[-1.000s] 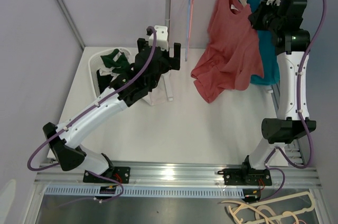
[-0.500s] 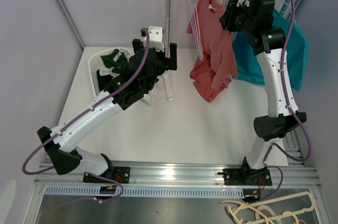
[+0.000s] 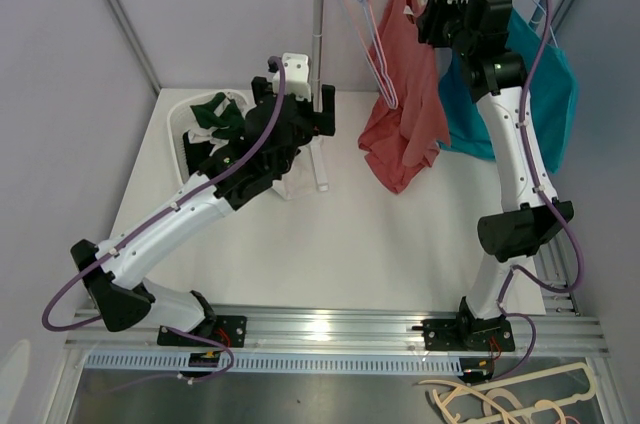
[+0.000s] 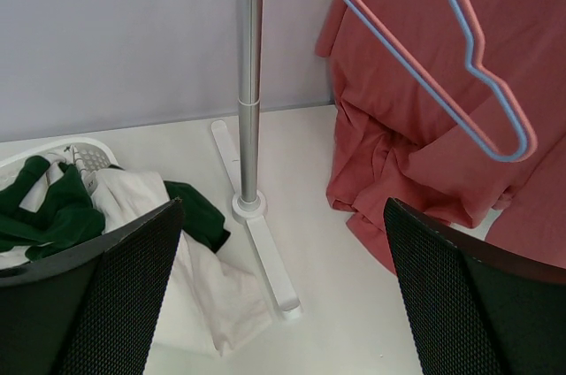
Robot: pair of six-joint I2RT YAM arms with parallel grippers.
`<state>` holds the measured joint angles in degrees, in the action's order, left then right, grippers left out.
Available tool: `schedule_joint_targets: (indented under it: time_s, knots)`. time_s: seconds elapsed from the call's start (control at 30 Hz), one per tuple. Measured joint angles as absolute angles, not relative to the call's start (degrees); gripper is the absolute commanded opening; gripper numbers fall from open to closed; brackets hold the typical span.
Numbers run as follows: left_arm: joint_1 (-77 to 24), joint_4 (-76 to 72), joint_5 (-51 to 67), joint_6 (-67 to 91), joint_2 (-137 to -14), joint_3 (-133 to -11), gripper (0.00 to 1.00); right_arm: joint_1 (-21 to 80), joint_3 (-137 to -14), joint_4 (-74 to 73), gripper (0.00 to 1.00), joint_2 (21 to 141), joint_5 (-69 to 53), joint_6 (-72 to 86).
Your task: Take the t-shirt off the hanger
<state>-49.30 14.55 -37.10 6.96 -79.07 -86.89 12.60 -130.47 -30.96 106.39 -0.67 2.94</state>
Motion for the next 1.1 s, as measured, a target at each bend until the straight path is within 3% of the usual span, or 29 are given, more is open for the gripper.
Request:
schedule_joint_targets:
  time_s: [0.83, 1.07, 1.1]
  knots:
    - [-49.39, 13.15, -37.10, 5.28, -80.82, -86.67, 0.99, 14.24, -131.33, -12.93, 0.37, 109.80, 1.10, -2.63]
    - [-49.39, 12.03, -37.17, 4.40, -81.12, -86.67, 0.99, 15.46, -131.68, -9.10, 0.15, 110.30, 3.40, -4.21]
    - [-49.39, 12.01, -37.17, 4.40, -81.12, -86.67, 0.99, 15.55, -131.81, -8.88, 0.07, 110.45, 3.81, -4.27]
